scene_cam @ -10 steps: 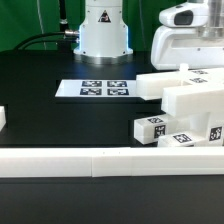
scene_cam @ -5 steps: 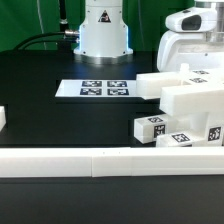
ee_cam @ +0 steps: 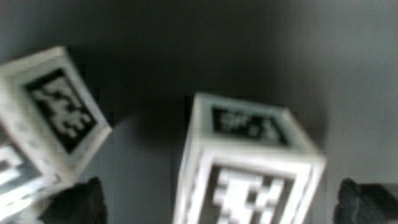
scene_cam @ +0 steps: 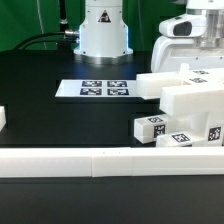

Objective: Assemble chair

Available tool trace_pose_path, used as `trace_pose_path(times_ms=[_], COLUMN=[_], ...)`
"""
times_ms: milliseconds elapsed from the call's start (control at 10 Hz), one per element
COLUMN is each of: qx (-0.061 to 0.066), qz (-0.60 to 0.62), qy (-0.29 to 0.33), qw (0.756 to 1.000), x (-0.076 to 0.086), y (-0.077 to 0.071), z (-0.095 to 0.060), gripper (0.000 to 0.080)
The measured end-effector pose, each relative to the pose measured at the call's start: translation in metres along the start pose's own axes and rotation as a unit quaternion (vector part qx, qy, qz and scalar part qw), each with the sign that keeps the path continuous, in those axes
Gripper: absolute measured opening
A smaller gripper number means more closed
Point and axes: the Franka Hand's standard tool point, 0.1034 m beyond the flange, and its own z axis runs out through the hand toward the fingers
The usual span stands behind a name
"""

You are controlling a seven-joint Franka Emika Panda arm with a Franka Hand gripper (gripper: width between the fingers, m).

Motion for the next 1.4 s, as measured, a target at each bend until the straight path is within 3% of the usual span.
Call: trace_pose_path(times_ms=[800, 900, 1000, 1100, 1200, 1400], qx=[-0.004, -0.004, -0.004, -0.004, -0.005, -0.005], qz=[-0.009, -0.009, -0.008, -0.007, -0.007, -0.007], qy=[-0.007, -0.007, -0.007, -0.007, -0.007, -0.007], qw=[1.0, 1.0, 1.0, 1.0, 1.0, 1.0], x=[-0.01, -0.01, -0.009, -0.009, -0.009, -0.007], y=[-0.004, -0.003, -0.002, -0.001, 0.0, 0.004], z=[0.011, 0.011, 0.011, 0.012, 0.012, 0.012], gripper=[0.0648, 0.0561, 0.0349, 0.0349, 0.0268, 0.0268])
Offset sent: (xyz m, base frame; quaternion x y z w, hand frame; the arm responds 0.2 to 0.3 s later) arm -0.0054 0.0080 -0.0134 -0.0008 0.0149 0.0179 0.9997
